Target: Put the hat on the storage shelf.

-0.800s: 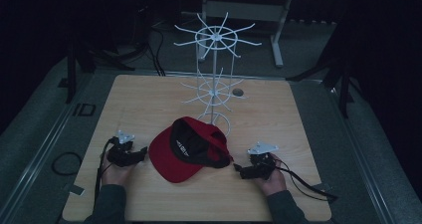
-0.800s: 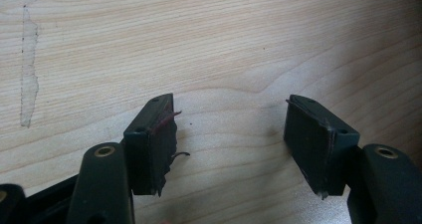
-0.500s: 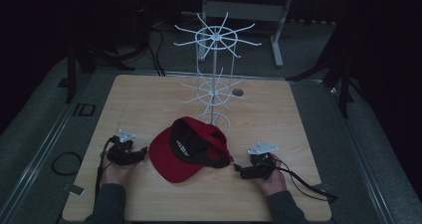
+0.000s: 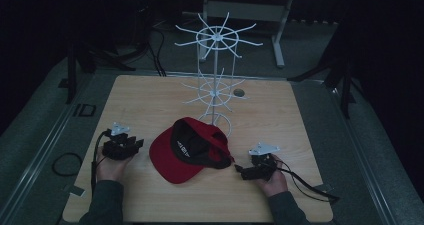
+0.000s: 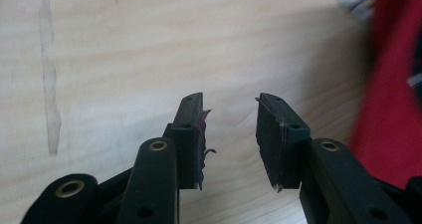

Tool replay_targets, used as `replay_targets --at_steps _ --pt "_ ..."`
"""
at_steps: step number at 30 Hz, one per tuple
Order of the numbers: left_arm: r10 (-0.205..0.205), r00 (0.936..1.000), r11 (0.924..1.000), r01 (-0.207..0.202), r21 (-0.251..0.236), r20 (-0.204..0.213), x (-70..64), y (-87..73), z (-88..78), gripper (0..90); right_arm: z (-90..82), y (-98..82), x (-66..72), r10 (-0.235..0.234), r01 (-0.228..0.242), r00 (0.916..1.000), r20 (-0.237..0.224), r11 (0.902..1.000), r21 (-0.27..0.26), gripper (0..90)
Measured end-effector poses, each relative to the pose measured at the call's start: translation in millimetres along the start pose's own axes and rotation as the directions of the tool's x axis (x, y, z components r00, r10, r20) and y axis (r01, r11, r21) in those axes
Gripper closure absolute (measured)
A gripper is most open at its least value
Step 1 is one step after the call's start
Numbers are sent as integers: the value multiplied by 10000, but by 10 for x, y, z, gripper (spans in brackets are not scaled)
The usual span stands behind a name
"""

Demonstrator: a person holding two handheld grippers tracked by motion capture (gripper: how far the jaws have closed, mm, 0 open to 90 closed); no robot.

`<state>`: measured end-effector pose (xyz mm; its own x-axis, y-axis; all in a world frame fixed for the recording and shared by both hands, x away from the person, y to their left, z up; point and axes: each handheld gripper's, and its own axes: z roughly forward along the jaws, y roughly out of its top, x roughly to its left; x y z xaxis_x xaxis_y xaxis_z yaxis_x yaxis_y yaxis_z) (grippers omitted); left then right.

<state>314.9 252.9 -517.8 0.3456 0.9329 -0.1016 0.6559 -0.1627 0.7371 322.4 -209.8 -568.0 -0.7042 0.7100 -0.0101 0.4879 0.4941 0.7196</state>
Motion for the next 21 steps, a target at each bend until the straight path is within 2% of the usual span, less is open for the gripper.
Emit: replay_targets --at_steps 2,4,7,10,11,13,17,18,19,21 --pt "321 9991 9991 -313 -287 274 -54 80 -59 638 -1 0 -1 -9 9 10000 -3 10000 5 136" --pt "534 9980 9980 -523 -342 334 -105 149 -87 650 -1 0 -1 -9 9 10000 -1 10000 6 136" --pt "626 9959 9968 -591 -539 652 -158 226 -110 681 0 0 0 -8 8 10000 -4 10000 5 136" --pt "826 9910 9946 -752 -720 1052 -225 309 -121 683 0 0 -1 -7 7 10000 -4 10000 4 137" --pt "826 9910 9946 -752 -720 1052 -225 309 -121 683 0 0 -1 -7 7 10000 -4 10000 4 137" --pt "1116 9841 9920 -1020 -746 1380 -318 378 -86 685 -1 0 -1 -10 10 10000 -5 10000 10 136" --pt "1707 9750 9847 -1636 -603 1423 -463 478 26 667 0 0 -1 -15 15 10000 -2 10000 4 136" --pt "1707 9750 9847 -1636 -603 1423 -463 478 26 666 0 0 -1 -15 15 10000 -2 10000 4 136" --pt "1910 9708 9813 -1851 -536 1453 -534 533 101 663 -1 0 -1 -17 17 10000 -1 10000 7 136" --pt "2069 9683 9783 -2029 -425 1400 -586 581 171 652 0 0 -2 -23 23 10000 4 10000 -3 136"
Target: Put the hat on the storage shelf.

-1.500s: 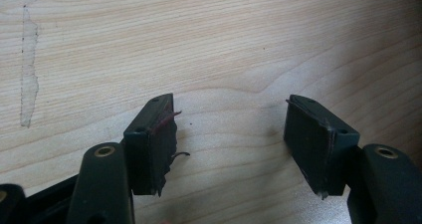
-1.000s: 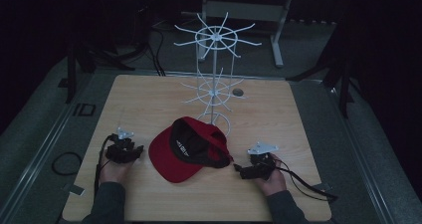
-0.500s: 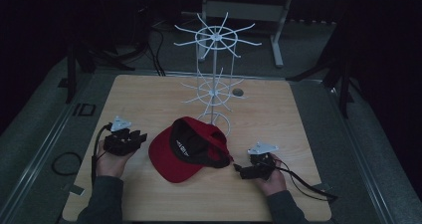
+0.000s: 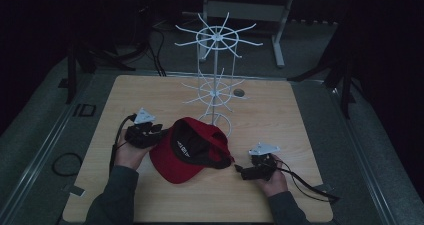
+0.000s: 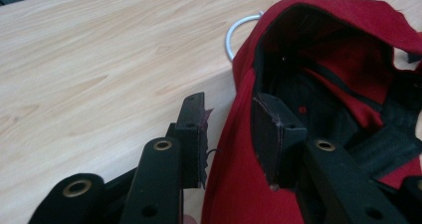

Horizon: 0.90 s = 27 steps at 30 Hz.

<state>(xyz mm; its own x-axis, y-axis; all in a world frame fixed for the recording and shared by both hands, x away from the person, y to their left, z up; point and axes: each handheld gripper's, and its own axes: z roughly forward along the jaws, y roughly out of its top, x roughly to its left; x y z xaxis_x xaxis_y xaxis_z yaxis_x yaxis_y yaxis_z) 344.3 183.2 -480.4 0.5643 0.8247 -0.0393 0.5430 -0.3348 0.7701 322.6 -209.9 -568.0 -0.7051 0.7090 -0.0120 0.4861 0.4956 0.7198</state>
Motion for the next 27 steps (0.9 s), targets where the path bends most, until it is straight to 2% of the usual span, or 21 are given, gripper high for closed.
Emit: replay_targets --at_steps 4,6,8,9,12,14,16,17,19,21,24,25,26,27 --pt "301 9995 9994 -300 159 -28 -57 84 119 648 0 0 0 10 -10 10000 -1 10000 7 136" --pt "457 9987 9985 -450 314 -215 -78 106 177 661 -1 0 2 29 -29 10000 -8 10000 16 136" --pt "684 9965 9971 -666 366 -483 -98 96 193 752 -1 1 1 11 -11 10000 3 10000 12 136" --pt "754 9956 9965 -732 406 -552 -101 84 183 762 0 0 1 13 -13 10000 -5 10000 6 136" --pt "567 9966 9983 -559 142 -601 -60 14 86 781 0 0 0 3 -3 10000 -2 10000 1 136" --pt "175 9960 9998 -175 3 -878 20 -53 5 793 0 0 1 9 -9 10000 -2 10000 4 136" --pt "-378 9913 9992 359 -179 -1259 140 -121 -72 797 0 0 1 13 -13 10000 -7 10000 9 136" --pt "-736 9856 9971 698 -299 -1525 206 -153 -108 823 -1 0 1 12 -12 10000 -6 10000 12 137" --pt "-1491 9666 9884 1396 -596 -2086 329 -209 -167 827 -1 0 3 28 -28 10000 -2 10000 8 136" --pt "-2281 9412 9729 2105 -954 -2494 431 -245 -217 834 -1 0 3 32 -32 10000 -5 10000 8 136" --pt "-3232 8973 9457 2952 -1357 -3007 528 -270 -257 842 -1 0 2 22 -22 10000 -5 10000 8 137" --pt "-3433 8891 9387 3138 -1431 -3027 537 -274 -258 841 -1 0 2 20 -20 10000 -2 10000 8 136" --pt "-3484 8901 9367 3192 -1439 -2938 528 -275 -260 837 0 0 2 21 -21 10000 -6 10000 6 136" --pt "-3333 9053 9419 3071 -1363 -2632 513 -271 -265 819 0 0 2 17 -17 10000 -6 10000 5 136"
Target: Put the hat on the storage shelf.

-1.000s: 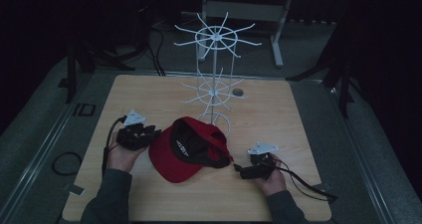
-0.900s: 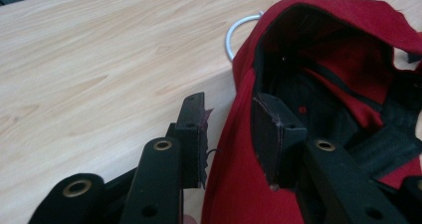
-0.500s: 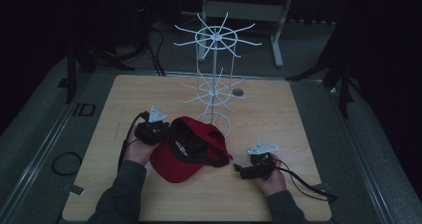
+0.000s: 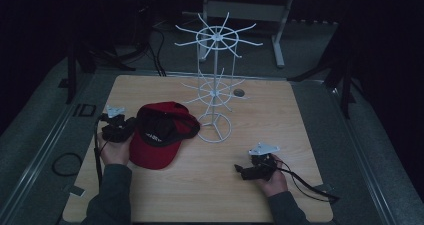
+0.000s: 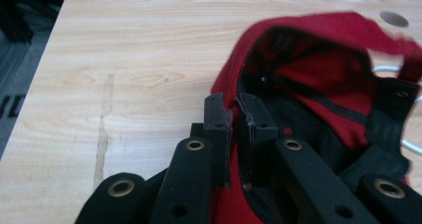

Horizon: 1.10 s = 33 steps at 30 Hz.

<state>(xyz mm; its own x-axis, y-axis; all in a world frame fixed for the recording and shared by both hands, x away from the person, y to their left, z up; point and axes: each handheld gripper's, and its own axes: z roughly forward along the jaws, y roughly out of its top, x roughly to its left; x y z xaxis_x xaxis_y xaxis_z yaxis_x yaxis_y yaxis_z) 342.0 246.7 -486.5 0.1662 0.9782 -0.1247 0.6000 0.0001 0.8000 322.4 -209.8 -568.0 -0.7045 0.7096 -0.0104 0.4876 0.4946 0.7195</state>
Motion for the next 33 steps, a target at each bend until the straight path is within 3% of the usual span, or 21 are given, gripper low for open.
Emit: replay_targets --at_steps 1,4,8,11,12,17,18,25,27,29,30,32,33 --pt "219 9985 9997 -223 70 507 -19 1 -12 752 0 0 0 0 0 10000 2 10000 3 137" --pt "930 9863 9931 -1017 579 1363 -116 -1 -70 650 -1 0 1 12 -12 10000 3 10000 4 136" --pt "1297 9661 9841 -1530 902 2234 -130 -62 -120 611 -1 0 1 12 -12 10000 0 10000 3 136" --pt "1357 9584 9790 -1687 1148 2510 -84 -144 -130 570 -1 0 1 3 -3 10000 3 10000 1 136" --pt "1249 9552 9789 -1627 1238 2683 -58 -175 -128 563 -1 0 0 2 -2 10000 1 10000 2 136" --pt "784 9512 9780 -1315 1622 2984 38 -318 -87 543 -1 0 1 4 -4 10000 1 10000 3 136" --pt "690 9475 9773 -1271 1694 3123 43 -342 -71 543 -1 0 1 4 -4 10000 2 10000 3 136" --pt "875 9289 9528 -1834 2420 3597 -51 -423 155 571 -1 0 1 5 -5 10000 -1 10000 4 136" --pt "919 9272 9466 -1945 2571 3631 -83 -439 193 576 -1 0 1 6 -6 10000 -1 10000 4 136" --pt "865 9261 9460 -1919 2613 3672 -89 -444 200 578 -1 0 1 7 -7 10000 -1 10000 5 136" --pt "815 9222 9428 -1943 2708 3780 -86 -447 205 578 -1 0 1 7 -7 10000 -1 10000 5 136" --pt "708 8994 9232 -2228 3130 4314 -87 -479 233 574 -1 0 1 8 -8 10000 -2 10000 5 136" --pt "700 8946 9199 -2290 3184 4413 -96 -496 241 574 -1 0 1 4 -4 10000 1 10000 3 136"
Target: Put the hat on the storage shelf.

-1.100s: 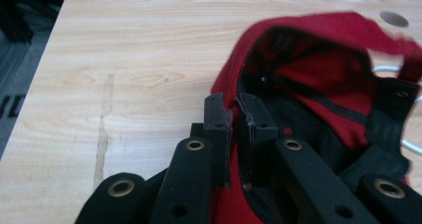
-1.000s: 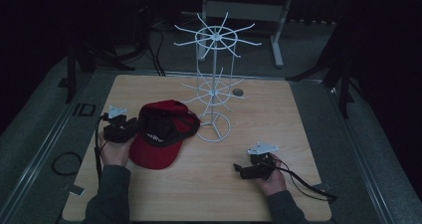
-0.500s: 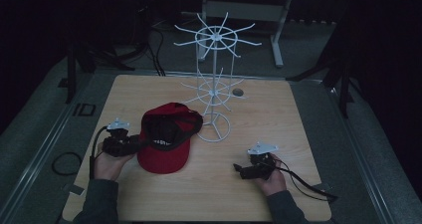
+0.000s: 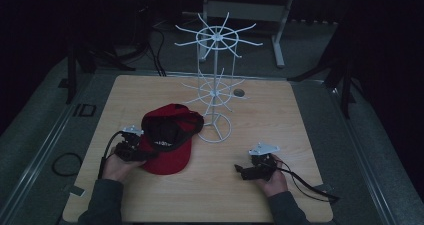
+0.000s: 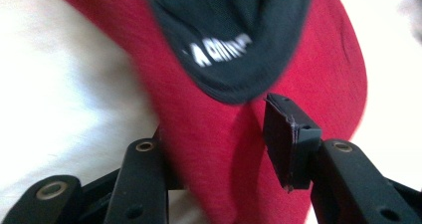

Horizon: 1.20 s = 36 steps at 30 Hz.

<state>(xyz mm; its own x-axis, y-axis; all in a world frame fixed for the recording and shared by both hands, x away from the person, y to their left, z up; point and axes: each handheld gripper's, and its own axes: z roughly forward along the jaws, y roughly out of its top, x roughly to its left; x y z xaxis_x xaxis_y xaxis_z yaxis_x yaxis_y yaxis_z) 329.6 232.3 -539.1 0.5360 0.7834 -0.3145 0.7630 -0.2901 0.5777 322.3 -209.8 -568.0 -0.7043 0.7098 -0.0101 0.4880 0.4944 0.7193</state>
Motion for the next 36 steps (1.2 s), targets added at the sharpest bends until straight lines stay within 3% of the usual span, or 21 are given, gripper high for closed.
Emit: replay_targets --at_steps 6,9,10,13,16,17,21,25,26,27,32,33,34,36 --pt "-133 9989 9998 127 120 442 -9 -26 40 588 0 0 0 3 -3 10000 -3 10000 0 136" --pt "-141 9992 9998 135 152 386 -21 -20 37 612 0 0 0 5 -5 10000 -3 10000 0 136" --pt "66 10000 9999 -66 -97 -31 -65 1 -2 653 0 0 0 0 0 10000 -1 10000 -1 136" --pt "83 9969 9985 -126 -540 -782 -88 32 -97 718 0 0 0 -2 2 10000 -1 10000 -1 136" --pt "52 9948 9965 -137 -827 -1019 -90 47 -157 774 0 0 0 -1 1 10000 -1 10000 1 136" --pt "68 9922 9945 -198 -1032 -1249 -97 56 -200 783 0 0 0 -1 1 10000 -2 10000 0 136" --pt "-70 9893 9852 -181 -1704 -1457 -112 68 -296 837 0 0 0 0 0 10000 -2 10000 2 136" --pt "232 9770 9786 -656 -1950 -2120 -160 105 -382 854 0 0 0 -4 4 10000 0 10000 5 136" --pt "232 9770 9786 -656 -1950 -2120 -160 105 -382 854 0 0 0 -1 1 10000 -2 10000 2 136" --pt "246 9714 9746 -759 -2108 -2361 -173 113 -400 855 0 0 0 -2 2 10000 -2 10000 1 136" --pt "71 9695 9634 -723 -2581 -2450 -167 127 -453 855 0 0 0 -4 4 10000 1 10000 0 136" --pt "-106 9707 9575 -593 -2822 -2399 -166 146 -482 854 0 0 0 0 0 10000 -2 10000 3 136" --pt "-106 9707 9575 -593 -2822 -2399 -166 146 -482 854 0 0 0 0 0 10000 -2 10000 3 136" --pt "-191 9677 9513 -598 -3023 -2514 -164 177 -523 855 0 0 -1 -6 6 10000 -1 10000 2 136"
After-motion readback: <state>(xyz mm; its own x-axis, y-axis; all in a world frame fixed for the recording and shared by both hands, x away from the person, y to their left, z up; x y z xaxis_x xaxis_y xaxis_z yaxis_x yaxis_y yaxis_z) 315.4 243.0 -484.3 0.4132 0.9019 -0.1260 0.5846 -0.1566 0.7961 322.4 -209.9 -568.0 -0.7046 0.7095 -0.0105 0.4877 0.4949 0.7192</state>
